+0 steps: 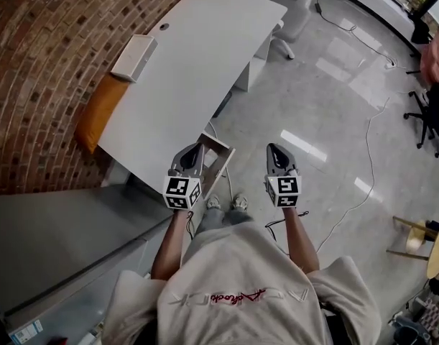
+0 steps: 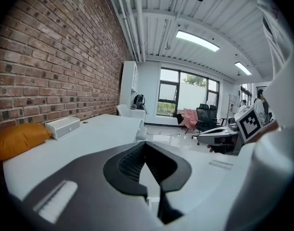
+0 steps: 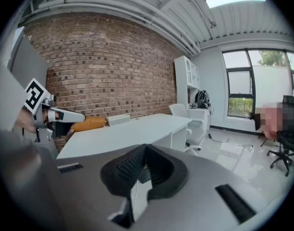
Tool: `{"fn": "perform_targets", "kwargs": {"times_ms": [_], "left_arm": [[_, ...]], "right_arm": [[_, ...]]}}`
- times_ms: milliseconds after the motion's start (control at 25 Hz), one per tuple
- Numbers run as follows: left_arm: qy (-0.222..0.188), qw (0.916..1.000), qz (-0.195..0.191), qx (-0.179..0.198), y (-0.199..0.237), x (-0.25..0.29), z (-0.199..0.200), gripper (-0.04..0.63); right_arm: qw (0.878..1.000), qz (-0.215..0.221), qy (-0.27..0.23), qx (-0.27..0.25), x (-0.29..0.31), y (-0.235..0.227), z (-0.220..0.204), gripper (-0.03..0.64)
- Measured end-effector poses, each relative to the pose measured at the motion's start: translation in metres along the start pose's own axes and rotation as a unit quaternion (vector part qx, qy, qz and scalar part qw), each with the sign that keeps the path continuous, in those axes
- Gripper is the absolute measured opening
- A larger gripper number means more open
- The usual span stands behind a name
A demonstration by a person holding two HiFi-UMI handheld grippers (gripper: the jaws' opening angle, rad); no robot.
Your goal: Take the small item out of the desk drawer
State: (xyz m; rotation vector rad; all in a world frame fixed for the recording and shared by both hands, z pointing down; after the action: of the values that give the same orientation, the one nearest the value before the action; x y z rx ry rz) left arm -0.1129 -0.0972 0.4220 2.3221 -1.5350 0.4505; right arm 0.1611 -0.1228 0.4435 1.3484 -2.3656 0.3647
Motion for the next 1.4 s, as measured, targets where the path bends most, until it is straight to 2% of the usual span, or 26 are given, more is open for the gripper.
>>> {"fn": "perform_targets", "kwargs": {"times_ms": [160, 520, 720, 1040, 1400], "left_arm": [[0.004, 0.9999, -0.013, 0.005, 0.012, 0.008, -0.006, 0.009], [0.03, 0.9984, -0.047, -0.011, 0.022, 0.007, -0.039, 0.009], [0.037, 0.9979, -0.051, -0.013, 0.028, 0.003, -0.046, 0.009], [0.047, 0.997, -0.058, -0.017, 0.027, 0.008, -0.059, 0.009], [0.089, 0.9922, -0.078, -0.038, 0.013, 0.006, -0.12, 0.009]], "right_arm": [[1.0, -0.01, 0.012, 0.003, 0.003, 0.007, -0.011, 0.012], [0.998, -0.027, 0.043, 0.026, 0.005, 0.039, -0.038, 0.012], [0.998, -0.022, 0.048, 0.028, 0.007, 0.057, -0.041, 0.012], [0.998, -0.027, 0.042, 0.031, 0.018, 0.053, -0.048, 0.012], [0.997, -0.02, 0.067, 0.042, 0.026, 0.066, -0.091, 0.012]]}}
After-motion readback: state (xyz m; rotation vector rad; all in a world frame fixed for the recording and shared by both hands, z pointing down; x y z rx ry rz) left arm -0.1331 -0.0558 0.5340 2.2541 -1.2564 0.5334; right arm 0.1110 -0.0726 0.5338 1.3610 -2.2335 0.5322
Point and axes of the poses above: the fingertips, and each gripper's own axes: x forward along the fingers, y to its left, z out of its top, the point moved 8 cm from there along -x, backward along the fingers, and after that the axes turned 6 degrees about y, right-handed, at the moved point
